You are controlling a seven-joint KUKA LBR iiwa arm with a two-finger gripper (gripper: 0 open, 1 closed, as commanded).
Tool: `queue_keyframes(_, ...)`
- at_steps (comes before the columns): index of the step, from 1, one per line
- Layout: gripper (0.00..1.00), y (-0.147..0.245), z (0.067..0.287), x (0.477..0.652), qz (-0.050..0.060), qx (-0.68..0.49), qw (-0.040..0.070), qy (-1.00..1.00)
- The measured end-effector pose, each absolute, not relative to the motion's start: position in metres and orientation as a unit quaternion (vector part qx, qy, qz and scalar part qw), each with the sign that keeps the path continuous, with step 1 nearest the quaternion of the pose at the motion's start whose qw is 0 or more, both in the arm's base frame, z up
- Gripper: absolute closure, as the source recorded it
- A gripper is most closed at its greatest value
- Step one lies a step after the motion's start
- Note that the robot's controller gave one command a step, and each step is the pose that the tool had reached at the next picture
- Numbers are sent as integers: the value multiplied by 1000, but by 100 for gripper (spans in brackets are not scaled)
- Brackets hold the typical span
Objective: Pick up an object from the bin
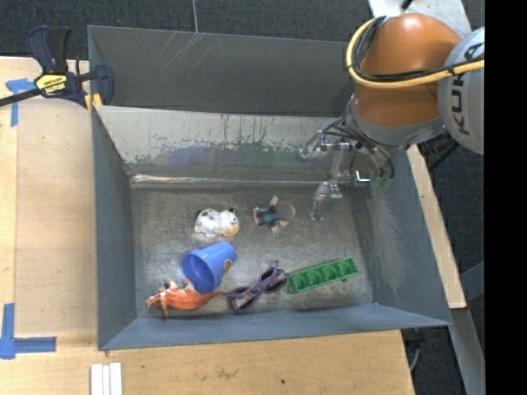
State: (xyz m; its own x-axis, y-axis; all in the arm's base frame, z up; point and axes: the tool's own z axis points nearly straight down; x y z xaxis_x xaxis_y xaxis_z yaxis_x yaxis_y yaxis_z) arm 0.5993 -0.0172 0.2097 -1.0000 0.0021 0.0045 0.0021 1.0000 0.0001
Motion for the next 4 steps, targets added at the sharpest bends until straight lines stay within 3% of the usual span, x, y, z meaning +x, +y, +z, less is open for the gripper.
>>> queue_keyframes(1, 0, -17, 214, 601, 0, -1, -2, -1000)
queue_keyframes(2, 0, -25, 187, 561, 0, 68, -5, -998)
queue_keyframes(3, 0, -28, 154, 535, 0, 100, 0, -995)
queue_keyframes(4, 0, -45, 141, 521, 0, 200, -1, -980)
